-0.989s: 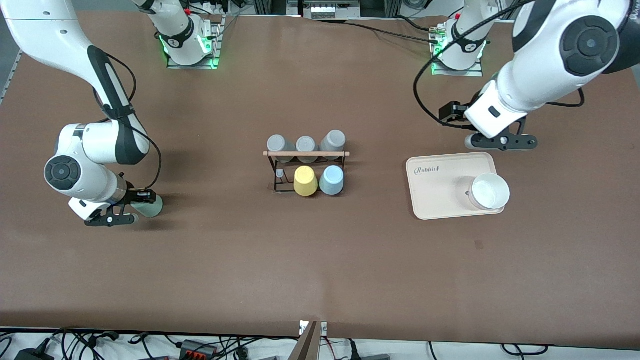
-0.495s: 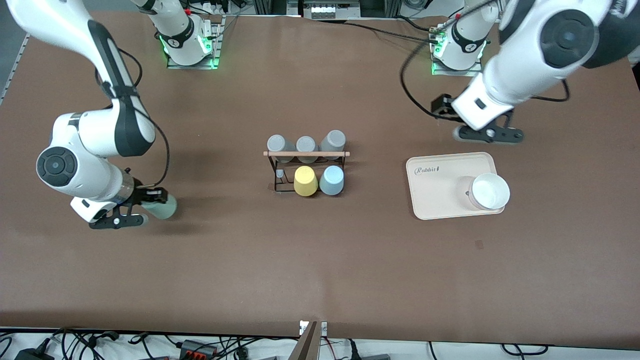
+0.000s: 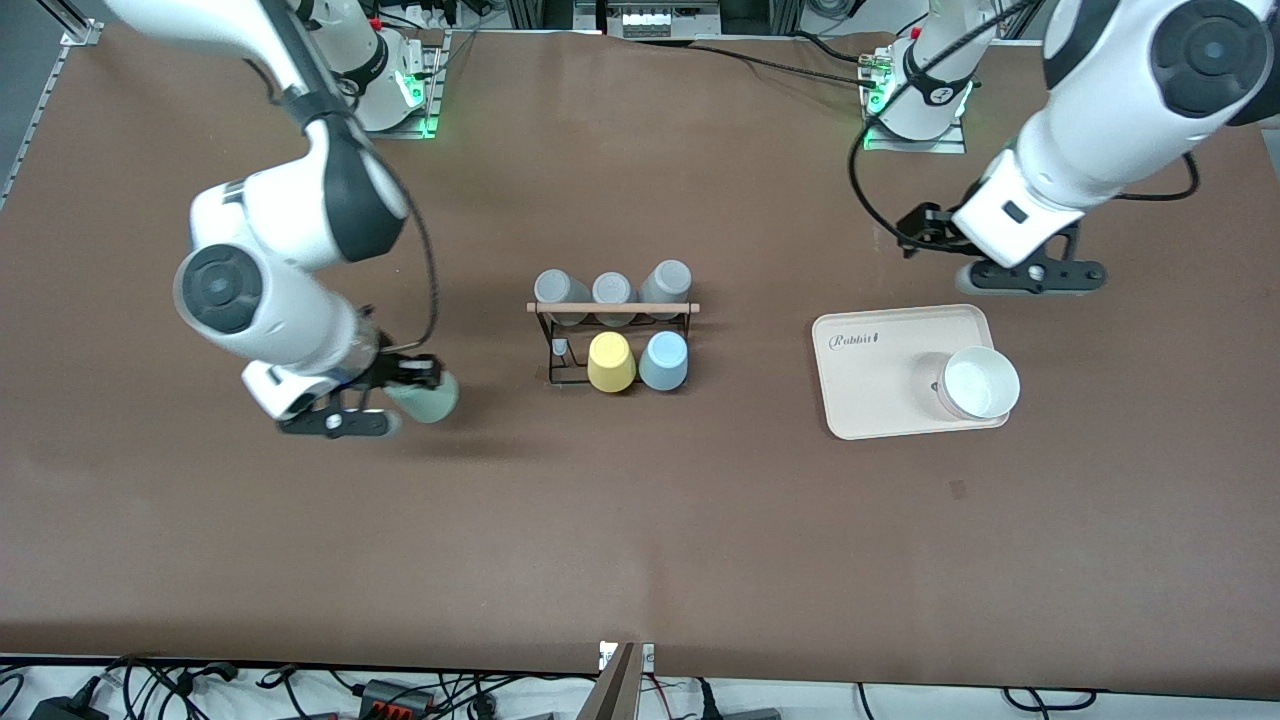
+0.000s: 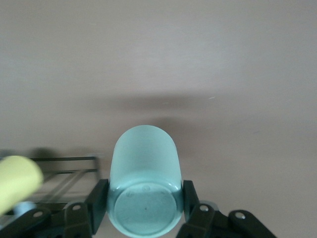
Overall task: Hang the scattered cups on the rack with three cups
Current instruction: 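Carry the teal cup with the right gripper to the rack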
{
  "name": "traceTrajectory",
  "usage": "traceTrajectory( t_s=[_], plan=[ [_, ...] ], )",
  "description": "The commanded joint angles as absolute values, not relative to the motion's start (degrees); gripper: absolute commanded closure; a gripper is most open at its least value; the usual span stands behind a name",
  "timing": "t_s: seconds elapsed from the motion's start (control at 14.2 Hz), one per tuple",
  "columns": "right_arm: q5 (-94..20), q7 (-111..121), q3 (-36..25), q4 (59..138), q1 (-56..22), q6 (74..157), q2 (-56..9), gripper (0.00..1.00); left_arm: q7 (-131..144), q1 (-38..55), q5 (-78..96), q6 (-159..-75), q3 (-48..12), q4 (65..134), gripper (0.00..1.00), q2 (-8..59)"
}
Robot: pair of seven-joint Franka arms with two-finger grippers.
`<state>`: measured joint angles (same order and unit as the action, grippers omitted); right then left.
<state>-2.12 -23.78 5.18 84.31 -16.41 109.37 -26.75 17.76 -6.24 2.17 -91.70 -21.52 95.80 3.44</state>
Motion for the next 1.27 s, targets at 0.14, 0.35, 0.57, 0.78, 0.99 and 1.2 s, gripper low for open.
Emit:
traceTrajectory(
  t_s=[0.14,0.35,0.57,0.78,0.99,1.2],
  plan=[
    [-3.87,-36.80,4.75,79.46,-23.54,108.19,-27.95,0.80,18.28,-10.11,1.41,-93.78,-22.67,96.59,0.00,2.38],
    [-3.69,-42.35,4.75,79.37,-26.88,108.72,-28.91,0.80,21.71,-9.85,-1.21,-93.78,-23.03,99.22,0.00,0.62],
    [-3.43,-43.59,4.66,79.37,-28.30,109.07,-31.11,0.79,23.45,-9.49,-2.64,-93.34,-24.08,99.14,0.00,0.53],
    [-3.25,-43.86,4.66,79.37,-29.26,110.03,-33.83,0.79,26.81,-9.41,-2.81,-93.60,-25.84,98.62,0.00,0.88],
    [-3.08,-43.95,4.66,79.45,-29.62,112.06,-35.94,0.79,24.88,-9.67,-2.72,-93.43,-26.10,98.70,0.00,0.97],
    [-2.73,-43.95,4.57,79.63,-30.23,113.20,-37.96,0.79,22.06,-9.58,-2.55,-93.43,-26.28,98.61,0.00,0.97]
  ],
)
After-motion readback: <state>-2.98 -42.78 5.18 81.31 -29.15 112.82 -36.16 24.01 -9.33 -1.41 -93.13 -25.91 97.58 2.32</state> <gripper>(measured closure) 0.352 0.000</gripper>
